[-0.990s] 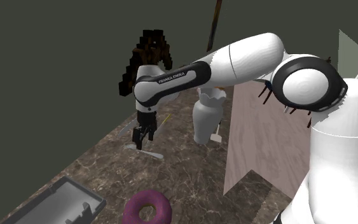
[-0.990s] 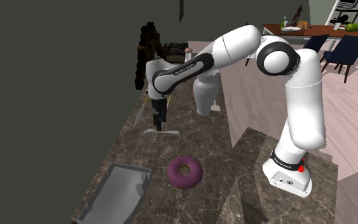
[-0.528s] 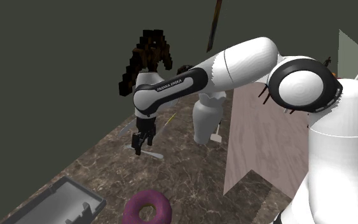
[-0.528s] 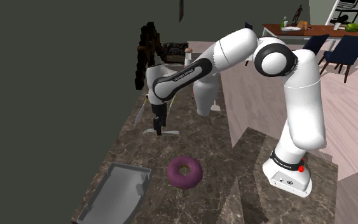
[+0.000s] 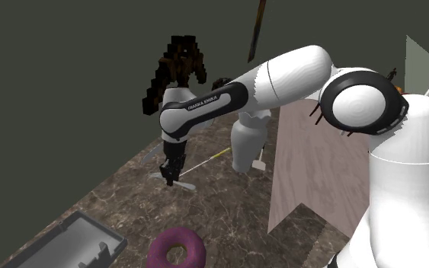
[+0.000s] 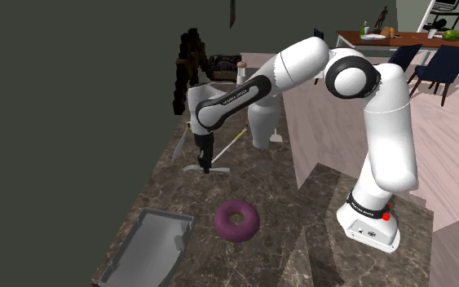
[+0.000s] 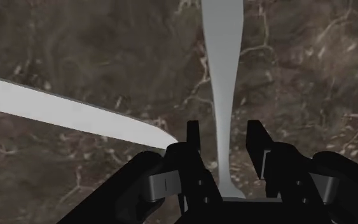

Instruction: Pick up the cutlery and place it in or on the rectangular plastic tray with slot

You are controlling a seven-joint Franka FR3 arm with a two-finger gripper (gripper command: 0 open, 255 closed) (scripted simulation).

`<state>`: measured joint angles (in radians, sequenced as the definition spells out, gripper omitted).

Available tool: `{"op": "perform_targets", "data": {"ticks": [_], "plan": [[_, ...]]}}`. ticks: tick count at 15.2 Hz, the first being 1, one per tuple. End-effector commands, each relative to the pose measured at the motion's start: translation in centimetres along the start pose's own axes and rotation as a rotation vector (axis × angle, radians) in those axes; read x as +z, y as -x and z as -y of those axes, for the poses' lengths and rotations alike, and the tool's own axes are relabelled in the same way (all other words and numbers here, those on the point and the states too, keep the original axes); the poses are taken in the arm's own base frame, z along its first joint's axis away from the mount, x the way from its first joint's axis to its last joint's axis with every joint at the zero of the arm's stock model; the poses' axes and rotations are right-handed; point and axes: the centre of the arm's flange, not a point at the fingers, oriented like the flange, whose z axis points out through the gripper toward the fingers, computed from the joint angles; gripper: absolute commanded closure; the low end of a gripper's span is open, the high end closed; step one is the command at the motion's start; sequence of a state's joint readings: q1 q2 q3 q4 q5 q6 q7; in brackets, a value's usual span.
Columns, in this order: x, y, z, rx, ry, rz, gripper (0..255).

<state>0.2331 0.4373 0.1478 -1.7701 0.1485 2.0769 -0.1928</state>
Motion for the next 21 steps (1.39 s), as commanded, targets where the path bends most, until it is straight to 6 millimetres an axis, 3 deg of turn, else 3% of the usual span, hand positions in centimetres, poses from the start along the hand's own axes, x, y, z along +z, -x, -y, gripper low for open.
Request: {"op": "perform_targets", "data": {"ticks": [1,8,21], "plan": [[0.1,0.0,-0.1,0.001,0.000,0.002,255],[0.0,0.1,0.0,0.001,0.000,0.002,255],[-6.6,0.8,1.4,0.001,0.000,0.002,255]]}}
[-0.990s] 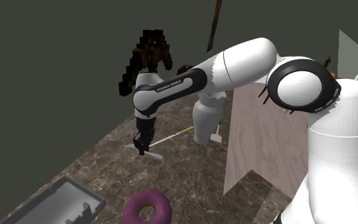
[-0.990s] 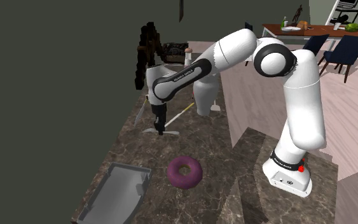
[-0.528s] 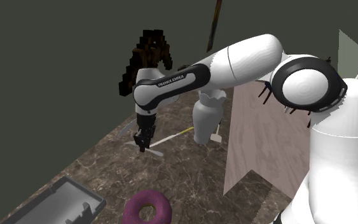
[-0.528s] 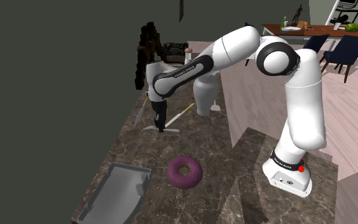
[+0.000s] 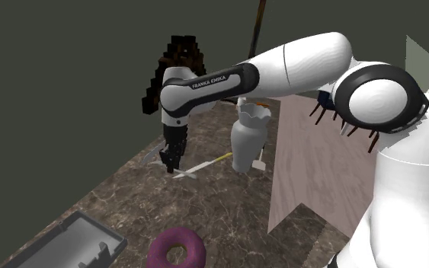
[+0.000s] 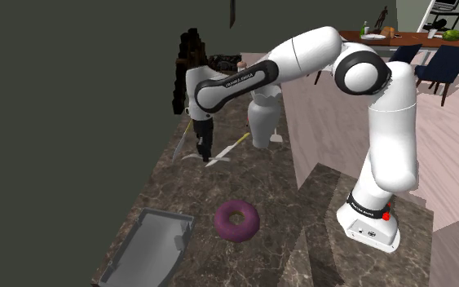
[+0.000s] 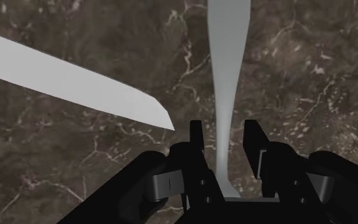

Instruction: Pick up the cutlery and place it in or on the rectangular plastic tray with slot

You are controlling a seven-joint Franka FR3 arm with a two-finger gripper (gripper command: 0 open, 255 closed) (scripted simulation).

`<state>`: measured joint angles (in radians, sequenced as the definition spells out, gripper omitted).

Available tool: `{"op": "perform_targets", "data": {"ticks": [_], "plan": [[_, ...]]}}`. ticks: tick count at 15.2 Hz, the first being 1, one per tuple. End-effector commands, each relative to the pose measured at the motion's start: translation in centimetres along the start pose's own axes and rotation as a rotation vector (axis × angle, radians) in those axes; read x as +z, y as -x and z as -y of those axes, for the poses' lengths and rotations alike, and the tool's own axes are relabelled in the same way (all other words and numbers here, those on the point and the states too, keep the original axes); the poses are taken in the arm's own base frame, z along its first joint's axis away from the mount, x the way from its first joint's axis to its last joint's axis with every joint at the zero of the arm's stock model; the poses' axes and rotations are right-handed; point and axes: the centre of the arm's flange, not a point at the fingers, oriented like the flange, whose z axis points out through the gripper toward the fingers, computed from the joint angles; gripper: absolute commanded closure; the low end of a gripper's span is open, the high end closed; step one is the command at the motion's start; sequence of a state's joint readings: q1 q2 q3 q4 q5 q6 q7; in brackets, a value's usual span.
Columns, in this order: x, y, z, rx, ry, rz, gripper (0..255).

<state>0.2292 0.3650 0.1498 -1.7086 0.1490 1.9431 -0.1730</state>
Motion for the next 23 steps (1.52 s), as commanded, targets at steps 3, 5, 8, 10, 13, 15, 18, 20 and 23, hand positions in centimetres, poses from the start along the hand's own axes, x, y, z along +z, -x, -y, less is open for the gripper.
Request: {"op": "perform_targets", "data": {"ticks": [3,5,8,10,13,15,18,20,23], "plan": [[-2.0,0.3,0.4,0.000,0.000,0.000,255],[-3.0,0.4,0.6,0.000,0.000,0.000,255],[-4.6,0.5,0.9,0.000,0.000,0.000,255],[-5.6,0.6,1.1,0.000,0.000,0.000,255],[-7.1,0.8,1.4,0.000,0.000,0.000,255],[-8.2,0.9,1.6,0.000,0.000,0.000,255],[-9.7,1.0,2.0,0.000,0.000,0.000,255],[-10.5,1.1,2.1,0.000,0.000,0.000,255],[-9.6,0.5,5.9,0.000,0.000,0.000,255]]}}
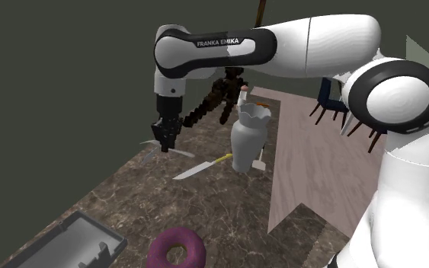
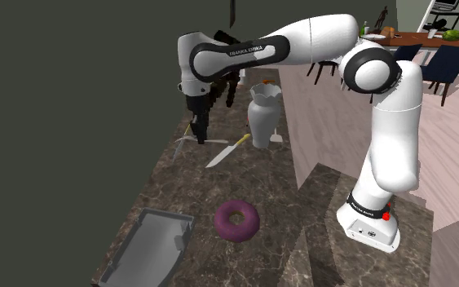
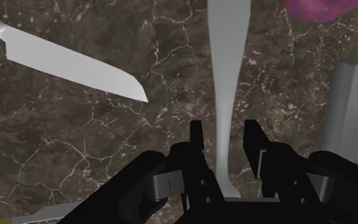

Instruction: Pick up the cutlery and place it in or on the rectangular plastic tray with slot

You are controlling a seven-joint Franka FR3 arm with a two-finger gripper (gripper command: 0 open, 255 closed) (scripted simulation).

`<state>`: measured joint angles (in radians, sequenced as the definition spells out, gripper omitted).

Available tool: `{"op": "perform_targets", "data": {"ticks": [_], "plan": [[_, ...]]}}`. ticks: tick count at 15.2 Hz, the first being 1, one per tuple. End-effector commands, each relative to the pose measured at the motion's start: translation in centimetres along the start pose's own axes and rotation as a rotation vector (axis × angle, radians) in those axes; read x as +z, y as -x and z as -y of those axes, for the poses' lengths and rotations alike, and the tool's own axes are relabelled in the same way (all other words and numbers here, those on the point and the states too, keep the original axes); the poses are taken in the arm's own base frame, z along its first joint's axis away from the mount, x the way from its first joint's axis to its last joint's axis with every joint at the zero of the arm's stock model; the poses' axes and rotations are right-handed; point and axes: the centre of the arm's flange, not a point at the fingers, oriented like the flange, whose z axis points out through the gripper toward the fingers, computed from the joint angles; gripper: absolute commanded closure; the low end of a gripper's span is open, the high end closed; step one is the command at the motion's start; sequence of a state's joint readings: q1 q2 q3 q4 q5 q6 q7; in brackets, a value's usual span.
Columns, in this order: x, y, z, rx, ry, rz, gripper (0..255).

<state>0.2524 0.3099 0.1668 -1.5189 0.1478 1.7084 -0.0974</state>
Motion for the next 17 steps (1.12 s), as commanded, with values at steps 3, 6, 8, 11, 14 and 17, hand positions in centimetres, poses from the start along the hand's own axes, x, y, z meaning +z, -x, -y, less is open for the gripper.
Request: {"op": "perform_targets", "data": {"ticks": [3,6,8,11,14,17], "plan": [[1.1,-0.8,5.1,0.000,0.000,0.000,255],[2.0,-1.4,8.9,0.000,0.000,0.000,255],[2.6,-1.8,11.5,0.000,0.000,0.000,255],[3.4,-2.4,15.3,0.000,0.000,0.000,255],[4.3,-3.0,19.1,0.000,0.000,0.000,255],[5.2,-3.7,22.9,0.000,0.000,0.000,255]]}}
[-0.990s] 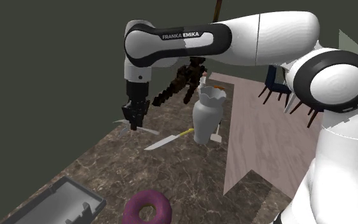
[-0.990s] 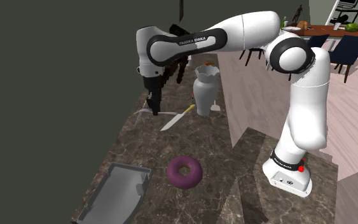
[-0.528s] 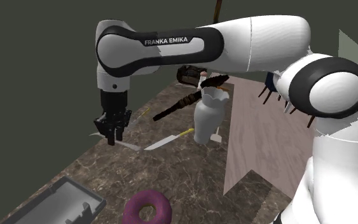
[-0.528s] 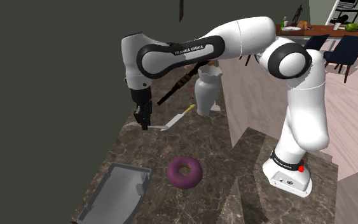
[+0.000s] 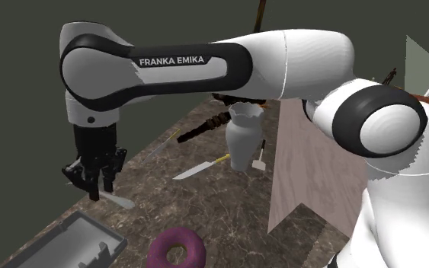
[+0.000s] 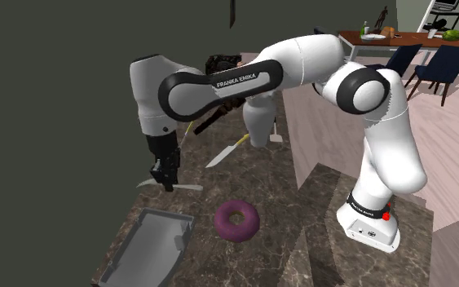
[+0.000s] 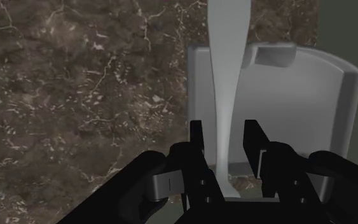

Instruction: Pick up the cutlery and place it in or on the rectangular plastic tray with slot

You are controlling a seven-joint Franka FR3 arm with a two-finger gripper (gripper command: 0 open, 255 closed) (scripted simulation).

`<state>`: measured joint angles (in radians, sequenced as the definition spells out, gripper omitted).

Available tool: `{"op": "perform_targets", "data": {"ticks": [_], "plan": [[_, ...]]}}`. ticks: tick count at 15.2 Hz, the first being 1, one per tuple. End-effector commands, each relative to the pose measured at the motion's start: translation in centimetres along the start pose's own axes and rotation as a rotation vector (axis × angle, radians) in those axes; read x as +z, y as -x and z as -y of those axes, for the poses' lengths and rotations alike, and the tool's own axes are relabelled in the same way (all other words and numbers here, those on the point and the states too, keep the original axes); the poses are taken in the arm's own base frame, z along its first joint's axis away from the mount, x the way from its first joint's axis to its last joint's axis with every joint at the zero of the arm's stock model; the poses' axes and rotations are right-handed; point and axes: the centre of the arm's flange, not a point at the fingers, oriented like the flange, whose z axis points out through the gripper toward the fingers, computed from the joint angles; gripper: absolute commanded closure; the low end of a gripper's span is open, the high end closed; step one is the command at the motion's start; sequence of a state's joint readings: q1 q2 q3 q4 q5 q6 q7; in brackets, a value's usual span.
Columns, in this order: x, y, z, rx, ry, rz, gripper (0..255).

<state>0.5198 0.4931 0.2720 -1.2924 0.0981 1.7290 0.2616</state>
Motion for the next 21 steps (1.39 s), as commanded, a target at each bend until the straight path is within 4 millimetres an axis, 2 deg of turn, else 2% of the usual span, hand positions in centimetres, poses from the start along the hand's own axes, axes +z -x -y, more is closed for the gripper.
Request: {"op": "perform_targets", "data": {"ticks": [1,8,18,21], "plan": [[0.6,-0.6,2.6,0.002,0.000,0.000,255],[2.6,-2.0,11.7,0.002,0.000,0.000,255],[7.8,-2.6,10.6,0.002,0.000,0.000,255],[8.2,-2.6,10.5,0.002,0.000,0.000,255]]}}
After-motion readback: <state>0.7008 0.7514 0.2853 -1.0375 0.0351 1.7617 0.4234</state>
